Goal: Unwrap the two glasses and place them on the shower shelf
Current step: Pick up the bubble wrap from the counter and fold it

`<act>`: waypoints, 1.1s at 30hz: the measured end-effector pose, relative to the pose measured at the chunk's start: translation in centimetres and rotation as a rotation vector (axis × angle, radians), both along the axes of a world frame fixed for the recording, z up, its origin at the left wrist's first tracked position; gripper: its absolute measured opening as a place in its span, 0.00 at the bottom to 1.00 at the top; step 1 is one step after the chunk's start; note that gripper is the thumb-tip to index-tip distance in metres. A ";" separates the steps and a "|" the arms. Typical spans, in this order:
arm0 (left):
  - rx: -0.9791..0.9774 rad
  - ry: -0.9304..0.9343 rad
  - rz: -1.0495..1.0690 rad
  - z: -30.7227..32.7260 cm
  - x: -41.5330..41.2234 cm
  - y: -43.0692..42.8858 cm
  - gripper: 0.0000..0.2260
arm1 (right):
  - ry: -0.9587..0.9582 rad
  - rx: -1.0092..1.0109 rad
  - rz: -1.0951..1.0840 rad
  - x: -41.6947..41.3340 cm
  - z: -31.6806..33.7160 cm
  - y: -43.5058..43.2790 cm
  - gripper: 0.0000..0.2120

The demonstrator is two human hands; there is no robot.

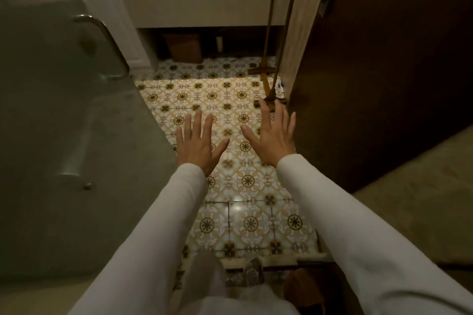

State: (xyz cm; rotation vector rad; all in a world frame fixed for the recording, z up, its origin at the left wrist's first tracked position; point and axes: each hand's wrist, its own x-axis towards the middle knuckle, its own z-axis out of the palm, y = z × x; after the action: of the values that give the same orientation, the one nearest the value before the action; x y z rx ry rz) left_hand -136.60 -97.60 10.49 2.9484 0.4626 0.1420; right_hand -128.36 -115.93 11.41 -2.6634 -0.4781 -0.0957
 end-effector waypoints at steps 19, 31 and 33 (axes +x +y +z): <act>0.020 -0.043 0.066 0.7 20.8 16.7 0.36 | 0.008 -0.041 0.058 21.3 -1.2 16.6 0.38; 0.032 0.026 0.059 -1.0 34.1 27.3 0.36 | 0.029 -0.092 0.074 35.3 -1.0 27.7 0.38; 0.030 0.060 0.057 -1.6 36.6 28.2 0.36 | 0.037 -0.090 0.071 38.0 -1.3 28.7 0.38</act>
State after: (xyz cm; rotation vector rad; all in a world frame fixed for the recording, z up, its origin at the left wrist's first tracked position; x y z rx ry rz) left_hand -100.00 -69.37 8.90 2.9775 0.5575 0.0673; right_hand -90.39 -87.20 10.07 -2.7275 -0.5765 -0.0039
